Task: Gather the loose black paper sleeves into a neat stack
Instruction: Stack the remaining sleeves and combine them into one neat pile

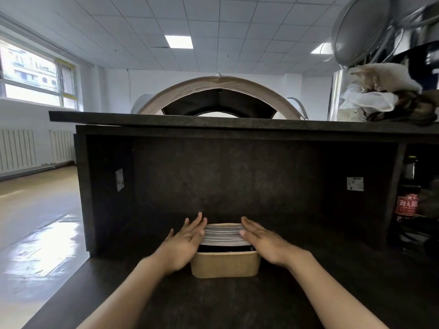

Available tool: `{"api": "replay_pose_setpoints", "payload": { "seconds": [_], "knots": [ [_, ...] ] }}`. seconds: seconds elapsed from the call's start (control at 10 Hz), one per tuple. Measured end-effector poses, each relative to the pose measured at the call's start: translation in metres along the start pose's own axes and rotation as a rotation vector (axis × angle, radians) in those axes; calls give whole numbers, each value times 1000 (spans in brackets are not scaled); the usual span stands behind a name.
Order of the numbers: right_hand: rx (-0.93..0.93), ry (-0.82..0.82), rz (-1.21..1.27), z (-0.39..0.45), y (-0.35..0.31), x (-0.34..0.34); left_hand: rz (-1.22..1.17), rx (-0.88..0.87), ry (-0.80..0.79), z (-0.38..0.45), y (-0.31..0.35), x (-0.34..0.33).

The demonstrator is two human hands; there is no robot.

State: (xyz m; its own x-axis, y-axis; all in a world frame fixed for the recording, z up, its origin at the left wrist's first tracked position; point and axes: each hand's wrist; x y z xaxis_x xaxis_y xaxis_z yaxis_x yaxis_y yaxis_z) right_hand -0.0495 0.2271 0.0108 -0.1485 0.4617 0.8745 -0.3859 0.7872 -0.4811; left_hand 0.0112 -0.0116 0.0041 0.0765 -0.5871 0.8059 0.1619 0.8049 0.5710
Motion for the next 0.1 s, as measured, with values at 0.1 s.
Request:
{"api": "replay_pose_setpoints", "payload": {
  "seconds": [0.1],
  "knots": [
    [-21,181,171,-14,-2,-12,-245,132,375,-20,-12,-19]
  ]
}}
Point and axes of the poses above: each hand's wrist, its own z-axis towards the middle knuckle, its own x-axis out of the back of the hand, y = z × x, and after that the axes turned 2 degrees about y, right-handed
